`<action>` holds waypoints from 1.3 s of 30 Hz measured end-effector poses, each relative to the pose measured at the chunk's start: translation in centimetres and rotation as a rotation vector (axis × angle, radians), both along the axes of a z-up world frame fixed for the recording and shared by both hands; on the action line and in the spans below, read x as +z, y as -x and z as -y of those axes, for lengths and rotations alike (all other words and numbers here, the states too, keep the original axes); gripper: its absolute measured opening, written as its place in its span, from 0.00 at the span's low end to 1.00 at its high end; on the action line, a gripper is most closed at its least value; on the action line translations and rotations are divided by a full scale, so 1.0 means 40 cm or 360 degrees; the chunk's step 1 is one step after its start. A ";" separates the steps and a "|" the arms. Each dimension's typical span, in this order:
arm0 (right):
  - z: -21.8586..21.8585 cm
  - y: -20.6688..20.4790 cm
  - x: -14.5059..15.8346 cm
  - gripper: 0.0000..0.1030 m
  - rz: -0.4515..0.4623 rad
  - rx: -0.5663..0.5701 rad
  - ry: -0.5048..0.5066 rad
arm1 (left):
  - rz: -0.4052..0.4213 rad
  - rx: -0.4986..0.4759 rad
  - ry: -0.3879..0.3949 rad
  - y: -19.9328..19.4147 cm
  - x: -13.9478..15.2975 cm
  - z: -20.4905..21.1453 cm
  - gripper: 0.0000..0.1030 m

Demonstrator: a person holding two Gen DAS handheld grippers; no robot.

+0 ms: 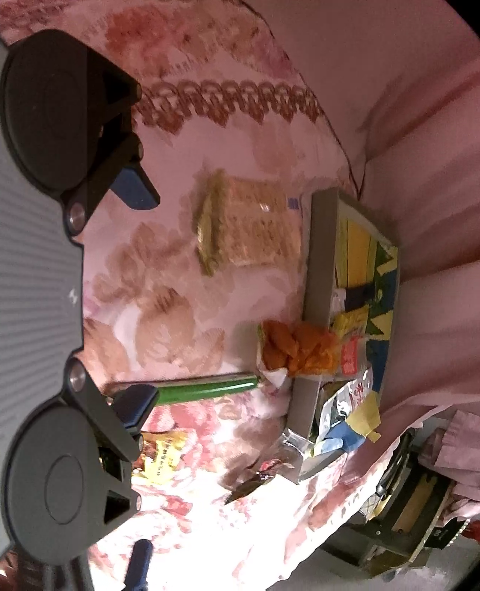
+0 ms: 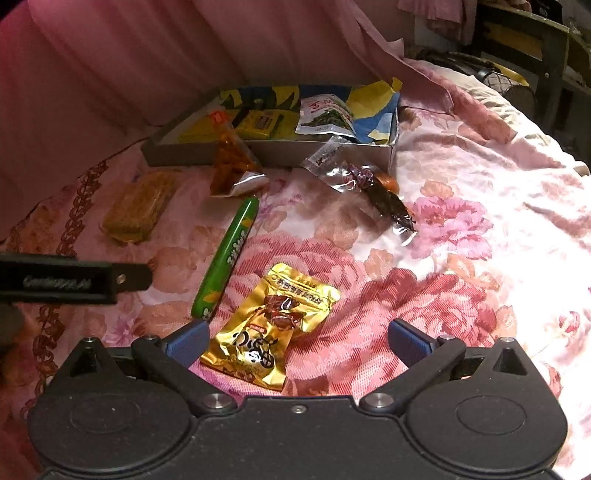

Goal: Organize snacks
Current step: 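Grasp the green stick snack with left tool while right tool grasps the gold jerky pouch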

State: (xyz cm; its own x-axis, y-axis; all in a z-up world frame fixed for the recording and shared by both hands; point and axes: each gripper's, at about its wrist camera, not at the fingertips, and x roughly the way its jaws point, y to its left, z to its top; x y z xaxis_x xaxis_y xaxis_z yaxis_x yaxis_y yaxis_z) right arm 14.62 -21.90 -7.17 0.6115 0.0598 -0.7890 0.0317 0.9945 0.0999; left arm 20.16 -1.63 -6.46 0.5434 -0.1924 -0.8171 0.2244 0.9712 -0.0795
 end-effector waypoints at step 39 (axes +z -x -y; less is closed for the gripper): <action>-0.079 -0.077 -0.105 0.99 -0.0091 0.0069 0.0118 | 0.0031 -0.0375 0.0062 -0.094 -0.091 0.126 0.89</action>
